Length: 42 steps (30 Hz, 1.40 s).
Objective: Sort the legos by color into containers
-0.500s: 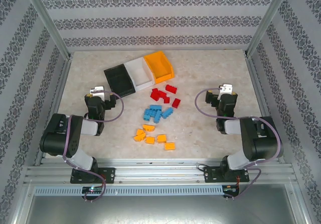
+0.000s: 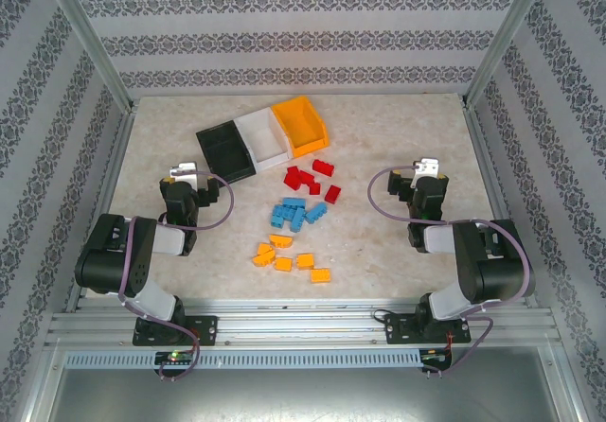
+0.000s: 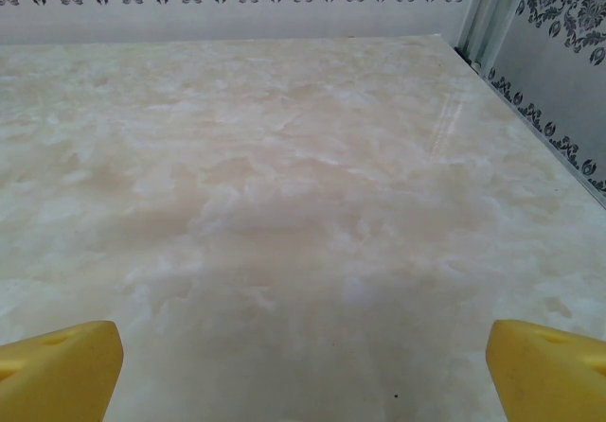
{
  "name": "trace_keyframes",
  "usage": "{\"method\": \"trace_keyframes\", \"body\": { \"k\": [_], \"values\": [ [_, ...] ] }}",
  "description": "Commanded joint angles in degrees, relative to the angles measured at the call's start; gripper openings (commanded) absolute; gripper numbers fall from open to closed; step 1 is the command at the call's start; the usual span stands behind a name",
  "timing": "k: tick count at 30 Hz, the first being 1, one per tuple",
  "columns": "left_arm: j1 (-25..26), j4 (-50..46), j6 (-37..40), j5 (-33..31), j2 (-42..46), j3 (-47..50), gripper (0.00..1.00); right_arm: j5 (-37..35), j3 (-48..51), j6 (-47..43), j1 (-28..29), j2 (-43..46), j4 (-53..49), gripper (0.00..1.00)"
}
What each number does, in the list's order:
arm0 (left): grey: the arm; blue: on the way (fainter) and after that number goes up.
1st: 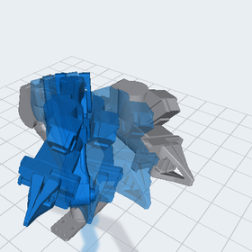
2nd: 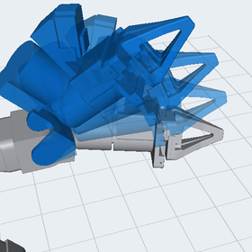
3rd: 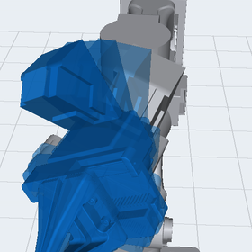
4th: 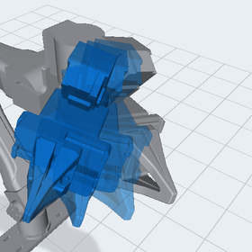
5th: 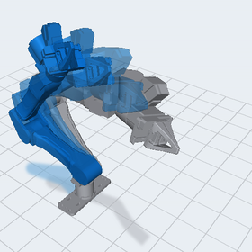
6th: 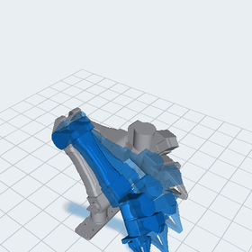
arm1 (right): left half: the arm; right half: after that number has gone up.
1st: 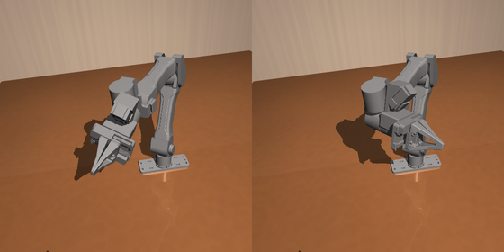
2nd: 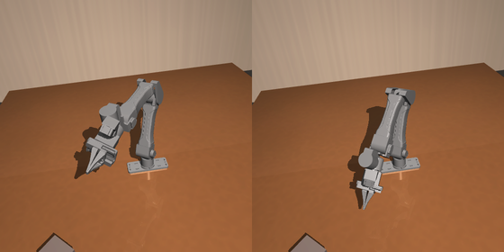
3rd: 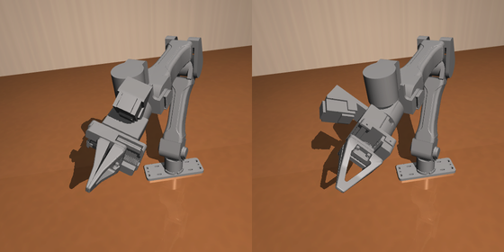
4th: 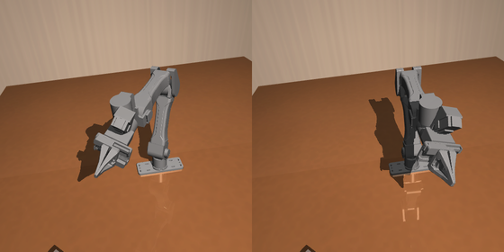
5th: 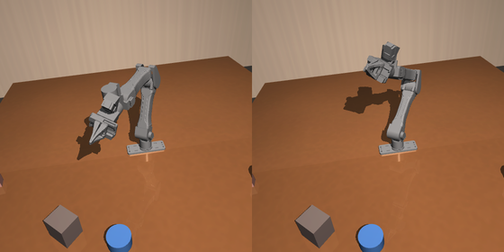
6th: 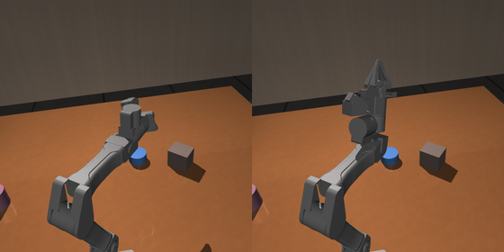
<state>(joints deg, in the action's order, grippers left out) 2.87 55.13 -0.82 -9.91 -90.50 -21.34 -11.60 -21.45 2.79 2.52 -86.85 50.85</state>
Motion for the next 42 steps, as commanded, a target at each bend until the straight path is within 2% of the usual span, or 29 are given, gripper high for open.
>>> {"method": "trace_keyframes", "body": {
  "k": [1,18,27,28,30,32,33,34,37,40,42],
  "values": [
    [-0.59,1.61,0.38,0.25,-0.57,0.45,1.00,-1.06,0.36,0.16,0.29,0.40,1.97,0.98],
    [-0.59,1.60,0.40,0.26,-0.58,0.43,1.00,-1.00,0.39,0.17,0.29,0.51,2.01,0.98],
    [-0.59,-0.39,-0.78,-2.39,0.76,-0.04,1.00,-0.84,0.43,0.52,-0.16,1.23,1.80,0.98],
    [-0.68,-3.39,-1.08,-1.62,1.81,-0.59,1.00,-1.14,0.40,0.87,-0.12,2.48,0.13,0.98],
    [-0.44,-1.01,0.80,-0.28,1.93,-0.19,1.00,0.76,0.38,-0.15,-0.21,2.90,0.28,0.98],
    [-0.25,-8.23,-0.83,-4.61,6.59,-1.94,1.00,-1.94,-0.38,-1.27,1.26,5.12,-1.90,0.98],
    [-0.44,-14.82,-2.25,-6.66,9.34,-3.98,1.00,-2.80,-1.83,-1.01,1.46,7.49,-6.56,0.98],
    [-0.80,-20.11,-2.64,-6.64,11.48,-6.32,1.00,-2.70,-3.90,-0.36,1.01,9.42,-12.88,0.98],
    [-0.79,-26.15,-2.62,-3.93,17.87,-10.04,1.00,-3.52,-8.38,2.30,0.49,12.96,-21.96,0.98],
    [-0.76,-37.53,-11.32,-7.09,24.96,-14.36,1.00,-1.72,-14.30,10.75,0.11,17.55,-35.10,0.98],
    [-0.76,-47.17,-16.24,-4.04,27.87,-18.26,1.00,1.49,-20.08,13.72,0.04,19.07,-47.30,0.98]
  ]
}}
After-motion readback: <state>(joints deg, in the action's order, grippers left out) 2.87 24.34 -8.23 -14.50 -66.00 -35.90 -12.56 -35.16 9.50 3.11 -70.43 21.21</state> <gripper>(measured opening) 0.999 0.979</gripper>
